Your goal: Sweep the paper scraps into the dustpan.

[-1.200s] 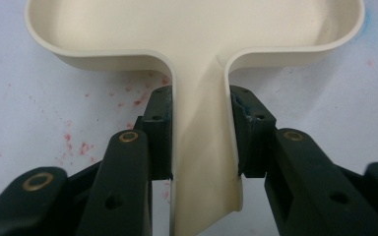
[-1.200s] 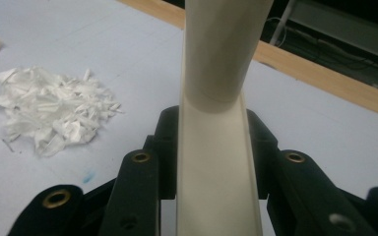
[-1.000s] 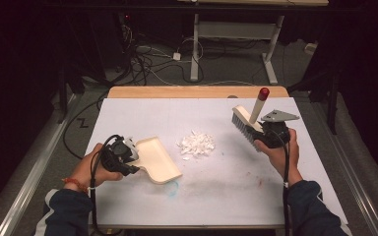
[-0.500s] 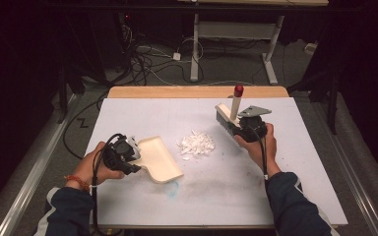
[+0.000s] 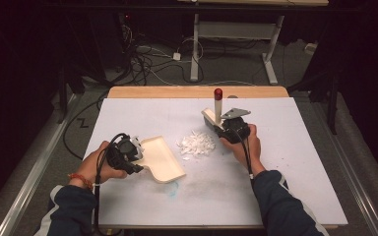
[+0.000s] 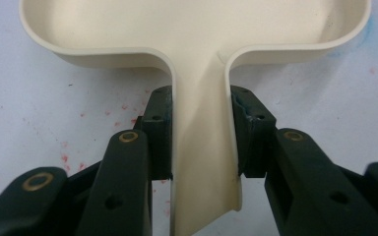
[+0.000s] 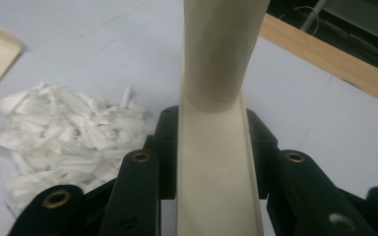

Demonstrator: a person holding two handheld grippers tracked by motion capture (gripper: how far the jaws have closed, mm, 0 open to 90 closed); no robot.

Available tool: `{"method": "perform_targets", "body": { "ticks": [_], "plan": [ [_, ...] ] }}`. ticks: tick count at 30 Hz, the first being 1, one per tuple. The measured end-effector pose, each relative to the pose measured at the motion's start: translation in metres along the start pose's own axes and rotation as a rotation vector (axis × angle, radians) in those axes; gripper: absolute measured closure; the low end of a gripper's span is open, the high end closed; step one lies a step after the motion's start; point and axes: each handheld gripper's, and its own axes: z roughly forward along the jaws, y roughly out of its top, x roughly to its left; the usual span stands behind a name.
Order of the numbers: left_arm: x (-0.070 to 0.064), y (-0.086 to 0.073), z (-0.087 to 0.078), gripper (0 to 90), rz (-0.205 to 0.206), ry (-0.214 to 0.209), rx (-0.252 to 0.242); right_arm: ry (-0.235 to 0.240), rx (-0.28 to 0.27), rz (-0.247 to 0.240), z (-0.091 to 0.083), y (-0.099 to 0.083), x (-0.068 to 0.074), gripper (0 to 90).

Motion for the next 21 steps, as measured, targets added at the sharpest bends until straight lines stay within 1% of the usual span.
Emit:
{"method": "perform_targets", "body": {
  "ticks": [3, 6, 8, 13, 16, 18, 21],
  "plan": [
    [0.000, 0.002, 0.000, 63.1, -0.003, 0.000, 0.013, 0.004, -0.002, -0.027, 0.004, 0.002, 0.009, 68.2],
    [0.002, 0.004, 0.001, 63.1, -0.011, -0.011, 0.019, 0.011, -0.004, -0.044, 0.006, 0.003, 0.016, 68.1],
    [0.002, 0.005, 0.002, 63.1, -0.007, -0.011, 0.021, 0.029, -0.010, -0.032, 0.006, 0.004, 0.019, 68.1],
    [0.001, 0.009, 0.002, 63.0, 0.006, -0.004, 0.027, 0.071, -0.027, -0.028, 0.006, 0.005, 0.028, 68.1],
    [0.000, 0.011, 0.003, 63.0, 0.006, -0.005, 0.028, 0.123, -0.040, -0.001, 0.006, 0.004, 0.032, 68.1],
    [0.000, 0.012, 0.003, 63.1, 0.008, -0.004, 0.032, 0.114, -0.038, -0.015, 0.006, 0.005, 0.036, 68.1],
    [0.001, 0.013, 0.004, 63.1, 0.005, -0.008, 0.035, 0.126, -0.044, -0.018, 0.006, 0.005, 0.039, 68.1]
  ]
}}
